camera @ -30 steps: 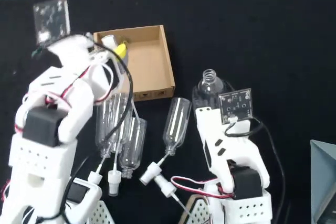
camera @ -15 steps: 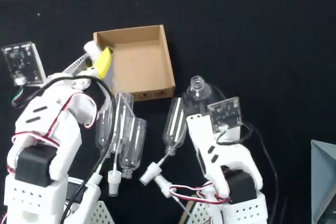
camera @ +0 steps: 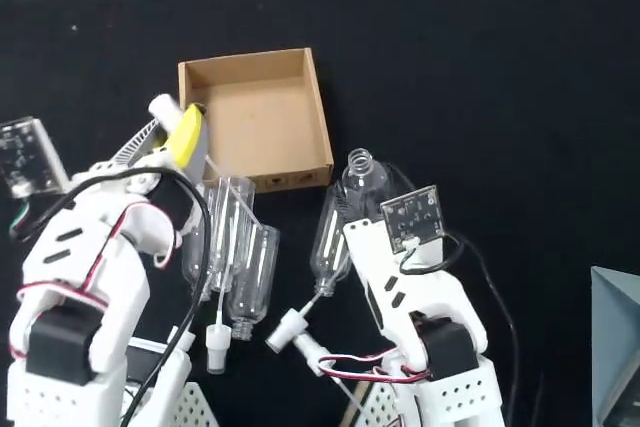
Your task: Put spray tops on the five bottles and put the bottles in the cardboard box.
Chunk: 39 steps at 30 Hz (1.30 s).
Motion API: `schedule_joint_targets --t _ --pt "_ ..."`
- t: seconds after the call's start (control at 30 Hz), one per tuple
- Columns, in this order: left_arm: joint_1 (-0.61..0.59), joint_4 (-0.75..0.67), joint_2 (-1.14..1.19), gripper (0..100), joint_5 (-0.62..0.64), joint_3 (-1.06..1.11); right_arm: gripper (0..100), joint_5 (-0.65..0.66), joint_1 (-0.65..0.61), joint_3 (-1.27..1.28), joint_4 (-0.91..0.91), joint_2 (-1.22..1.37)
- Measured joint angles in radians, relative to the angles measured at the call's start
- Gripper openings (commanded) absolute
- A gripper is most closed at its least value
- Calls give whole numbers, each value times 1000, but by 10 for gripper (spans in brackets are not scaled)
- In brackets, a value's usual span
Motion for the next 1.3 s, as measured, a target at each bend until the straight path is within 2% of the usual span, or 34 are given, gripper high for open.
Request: schedule_joint_targets --t 0.1,0.33,0.5,0.7,0.97,1.3 --pt "-15 0 -35 28 0 0 85 0 -3 2 0 0" --pt "-87 0 -75 28 48 0 85 2 -104 35 0 0" --pt "-91 -2 -77 28 54 0 85 0 -149 37 0 0" --pt "-92 -72 -80 28 55 52 85 2 -218 57 0 0" --pt "-92 -110 -77 28 55 77 85 72 -221 83 0 0" --pt "-91 -146 -77 29 83 77 85 77 -221 83 0 0"
